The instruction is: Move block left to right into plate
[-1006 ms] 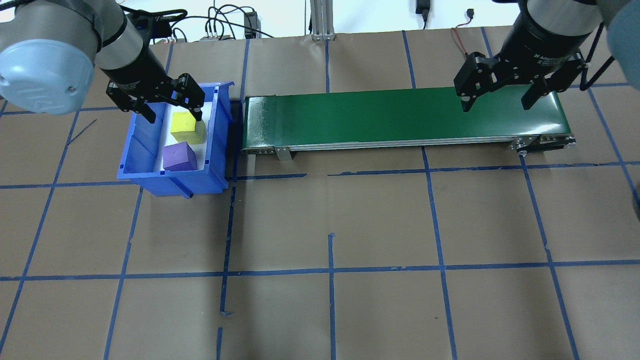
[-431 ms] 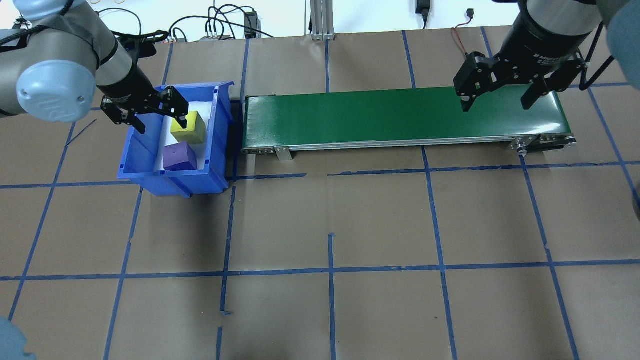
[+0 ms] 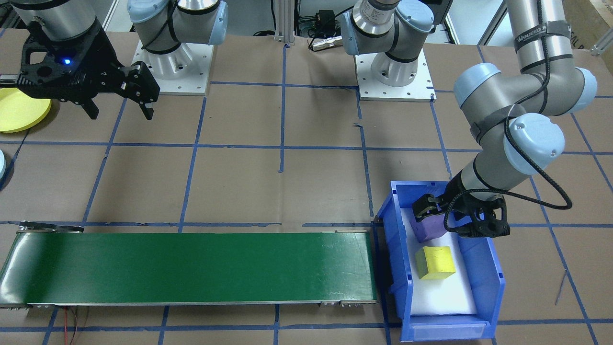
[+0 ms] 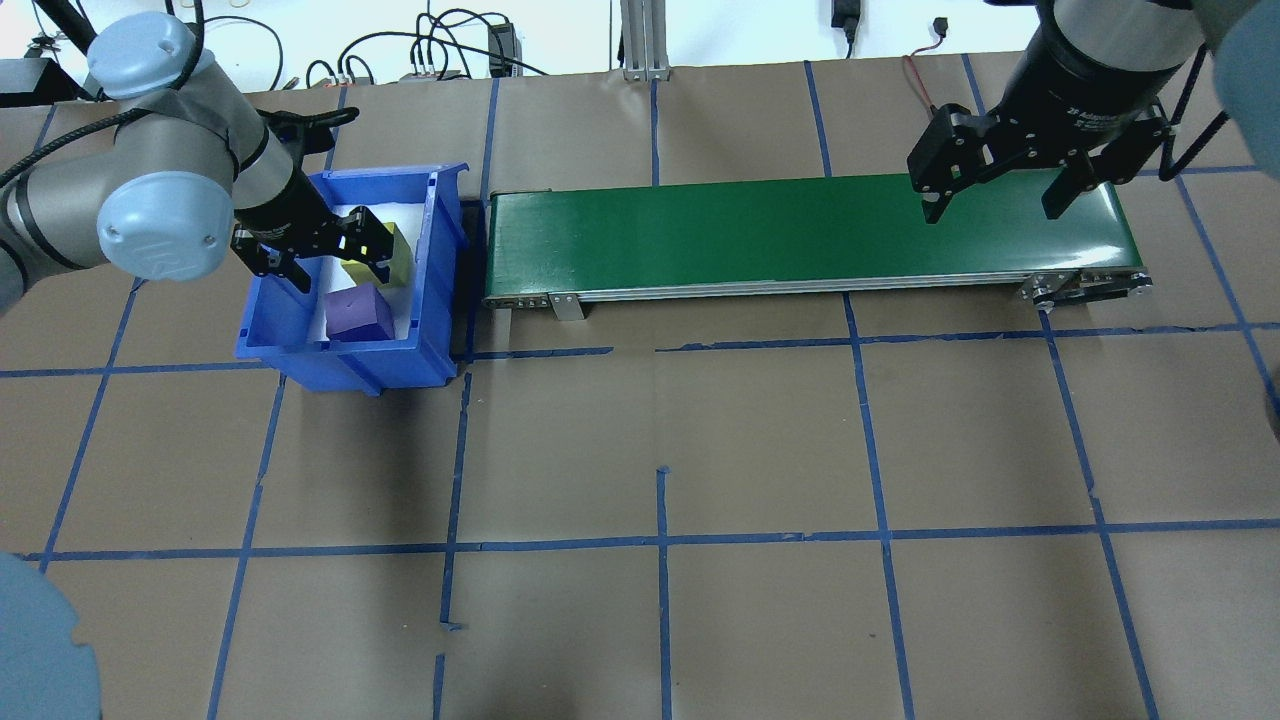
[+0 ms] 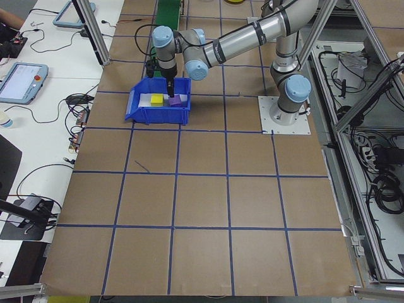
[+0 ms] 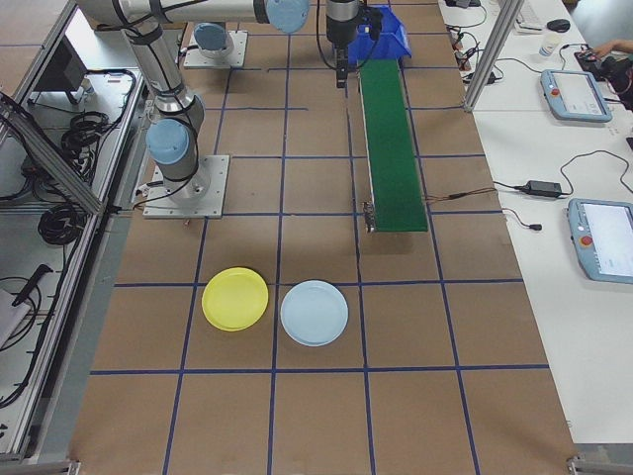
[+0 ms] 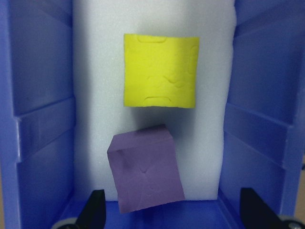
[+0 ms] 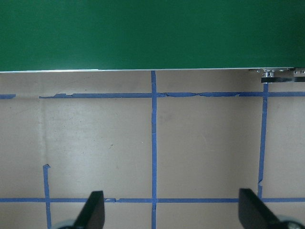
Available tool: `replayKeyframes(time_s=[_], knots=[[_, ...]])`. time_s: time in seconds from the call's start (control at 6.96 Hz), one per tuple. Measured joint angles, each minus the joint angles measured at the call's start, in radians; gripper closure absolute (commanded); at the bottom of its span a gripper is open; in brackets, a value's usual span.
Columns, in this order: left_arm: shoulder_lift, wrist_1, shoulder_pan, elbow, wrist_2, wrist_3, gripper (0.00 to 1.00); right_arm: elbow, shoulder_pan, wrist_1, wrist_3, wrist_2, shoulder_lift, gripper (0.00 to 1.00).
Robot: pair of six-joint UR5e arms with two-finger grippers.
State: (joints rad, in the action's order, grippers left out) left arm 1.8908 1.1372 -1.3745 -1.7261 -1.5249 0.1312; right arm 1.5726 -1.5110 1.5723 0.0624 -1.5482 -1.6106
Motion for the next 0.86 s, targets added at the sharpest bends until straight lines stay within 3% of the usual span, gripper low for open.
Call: replayKeyframes(time_s=[0.43, 0.57, 0.72, 0.86], knots=[[0.044, -0.029, 0.000, -0.023, 0.003, -0.006, 0.00, 0.001, 0.000, 0.000, 0.000, -0.001, 0.000, 0.00], [0.065, -0.048, 0.000, -0.030, 0.006, -0.007, 0.06, 0.001, 0.000, 0.000, 0.000, -0.001, 0.000, 0.00], [0.081, -0.070, 0.000, -0.036, 0.007, -0.007, 0.43, 0.001, 0.000, -0.001, 0.000, -0.001, 0.000, 0.00], [0.086, -0.085, 0.000, -0.039, 0.006, -0.007, 0.49, 0.001, 0.000, -0.001, 0.000, -0.001, 0.000, 0.00]])
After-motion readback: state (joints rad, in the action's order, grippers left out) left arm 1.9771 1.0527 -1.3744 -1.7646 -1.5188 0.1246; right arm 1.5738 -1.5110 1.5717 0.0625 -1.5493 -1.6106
